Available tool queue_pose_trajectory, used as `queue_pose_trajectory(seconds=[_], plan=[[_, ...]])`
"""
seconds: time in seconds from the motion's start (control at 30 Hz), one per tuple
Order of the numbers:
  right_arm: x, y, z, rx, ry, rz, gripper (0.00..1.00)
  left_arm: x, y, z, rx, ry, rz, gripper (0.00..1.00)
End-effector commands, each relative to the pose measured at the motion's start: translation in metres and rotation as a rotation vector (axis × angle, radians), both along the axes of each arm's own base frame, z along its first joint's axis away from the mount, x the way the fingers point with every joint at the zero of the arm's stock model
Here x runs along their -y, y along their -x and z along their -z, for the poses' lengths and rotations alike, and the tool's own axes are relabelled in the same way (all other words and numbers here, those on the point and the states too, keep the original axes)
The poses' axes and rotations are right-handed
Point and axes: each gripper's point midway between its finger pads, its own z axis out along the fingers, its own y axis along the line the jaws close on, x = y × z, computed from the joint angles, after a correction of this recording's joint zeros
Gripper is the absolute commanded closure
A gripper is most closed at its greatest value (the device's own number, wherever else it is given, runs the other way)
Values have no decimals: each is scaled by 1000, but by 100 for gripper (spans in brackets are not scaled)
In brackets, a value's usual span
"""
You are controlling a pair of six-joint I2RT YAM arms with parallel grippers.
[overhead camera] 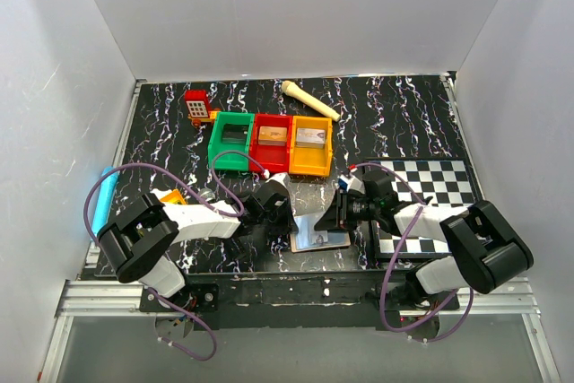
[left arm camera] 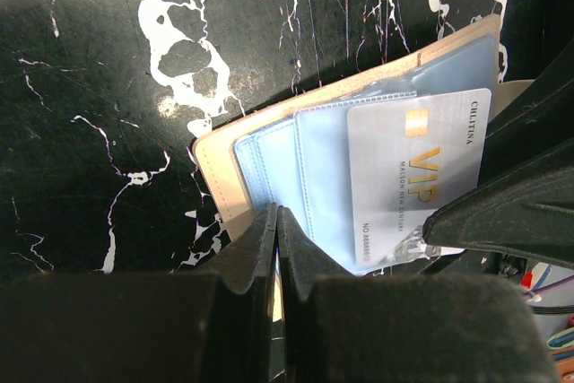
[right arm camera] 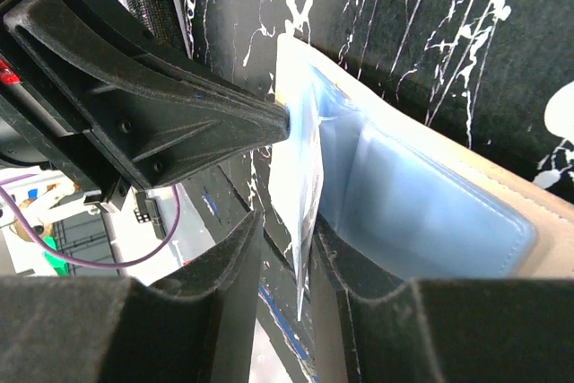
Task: Take the credit cards out of the card holder
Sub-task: Remove the credit card from the card holder.
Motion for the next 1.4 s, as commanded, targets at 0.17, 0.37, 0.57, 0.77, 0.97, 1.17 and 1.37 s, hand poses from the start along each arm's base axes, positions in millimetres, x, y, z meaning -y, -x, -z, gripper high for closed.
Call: queue_pose_trajectory(seconds=[0.17, 0.37, 0.57, 0.77, 0.97, 1.17, 1.37], plan=[[4, -8, -9, 43, -19, 12, 67, -20, 8, 21, -38, -87, -12, 100], [7, -8, -7, 37, -16, 19, 69, -20, 8, 21, -39, -86, -11, 100], [8, -8, -7, 37, -16, 22, 73, -20, 8, 22, -39, -88, -12, 100], [9, -8, -7, 34, -15, 24, 73, -19, 7, 20, -34, -82, -12, 100], [9, -8, -5, 32, -11, 26, 73, -20, 8, 21, -37, -87, -11, 100], [12, -10, -3, 24, -3, 39, 76, -20, 8, 21, -39, -86, -11, 100], [17, -12, -2, 23, 10, 51, 81, -20, 8, 20, -37, -84, -13, 100]])
